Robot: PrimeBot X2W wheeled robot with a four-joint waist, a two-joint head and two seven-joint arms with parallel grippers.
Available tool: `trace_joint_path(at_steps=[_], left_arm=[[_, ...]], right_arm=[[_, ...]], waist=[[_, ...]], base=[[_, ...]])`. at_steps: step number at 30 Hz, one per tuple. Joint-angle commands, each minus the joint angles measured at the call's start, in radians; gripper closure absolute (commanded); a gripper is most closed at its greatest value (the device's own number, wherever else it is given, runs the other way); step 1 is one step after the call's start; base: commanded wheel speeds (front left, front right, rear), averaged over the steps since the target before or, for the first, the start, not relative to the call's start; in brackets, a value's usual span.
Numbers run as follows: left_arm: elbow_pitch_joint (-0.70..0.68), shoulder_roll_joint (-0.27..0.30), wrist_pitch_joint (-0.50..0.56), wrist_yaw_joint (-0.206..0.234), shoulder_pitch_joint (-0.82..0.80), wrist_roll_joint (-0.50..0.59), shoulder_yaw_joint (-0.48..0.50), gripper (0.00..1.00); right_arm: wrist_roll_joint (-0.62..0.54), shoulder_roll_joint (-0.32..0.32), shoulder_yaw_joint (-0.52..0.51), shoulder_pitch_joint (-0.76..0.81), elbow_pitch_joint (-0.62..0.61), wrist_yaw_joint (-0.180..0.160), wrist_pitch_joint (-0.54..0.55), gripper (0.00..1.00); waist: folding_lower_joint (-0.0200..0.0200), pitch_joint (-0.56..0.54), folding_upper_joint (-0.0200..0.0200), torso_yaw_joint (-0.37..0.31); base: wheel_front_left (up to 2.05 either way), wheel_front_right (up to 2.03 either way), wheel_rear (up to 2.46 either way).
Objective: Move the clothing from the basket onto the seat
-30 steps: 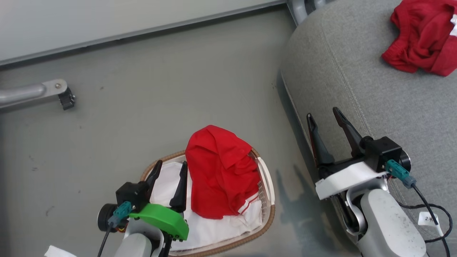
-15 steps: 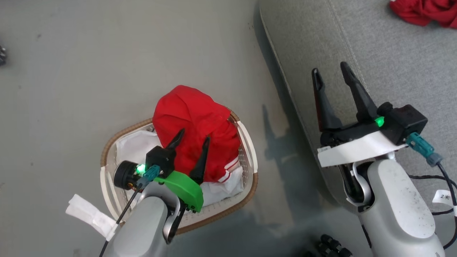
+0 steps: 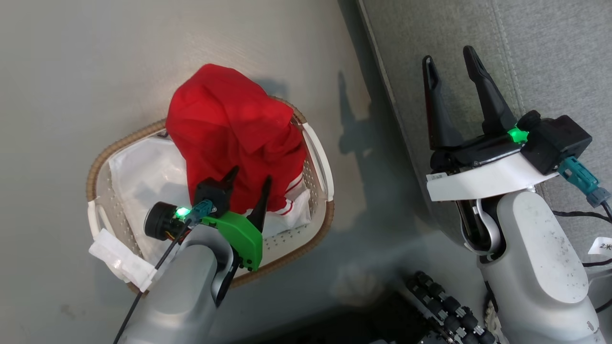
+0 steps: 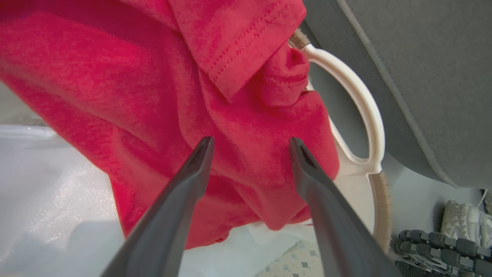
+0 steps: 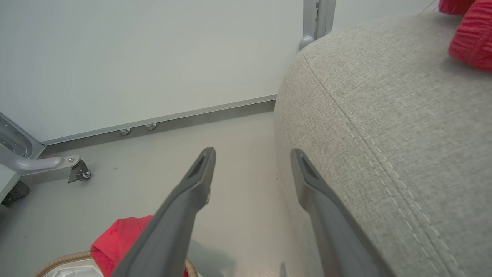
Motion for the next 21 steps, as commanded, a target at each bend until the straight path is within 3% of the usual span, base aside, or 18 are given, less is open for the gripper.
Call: trace_joint_path(at_steps=[1, 12, 20, 21], left_arm=[[0.020, 0.008, -0.001, -0.003, -0.025, -0.007, -0.005, 0.00], [0.110, 0.001, 0.000, -0.003, -0.102, -0.069, -0.055, 0.00], [0.190, 0.007, 0.000, -0.003, -0.167, -0.043, -0.072, 0.00], [0.199, 0.007, 0.000, -0.003, -0.172, -0.041, -0.069, 0.04]], right_arm=[[-0.004, -0.002, 0.001, -0.010, -0.008, -0.001, -0.005, 0.00], [-0.037, -0.002, -0.001, -0.027, -0.050, -0.001, -0.005, 0.00], [-0.027, -0.002, 0.018, -0.015, -0.061, -0.001, -0.005, 0.00], [-0.025, -0.002, 0.019, -0.013, -0.061, -0.001, -0.005, 0.00]], waist=[[-0.0002, 0.039, -0.0001, -0.017], [-0.0002, 0.089, -0.0001, -0.016], [-0.0002, 0.105, -0.0001, -0.030], [-0.0002, 0.104, -0.0001, -0.033]], base=[[0.00, 0.00, 0.00], [0.00, 0.00, 0.00], [0.00, 0.00, 0.00], [0.00, 0.00, 0.00]])
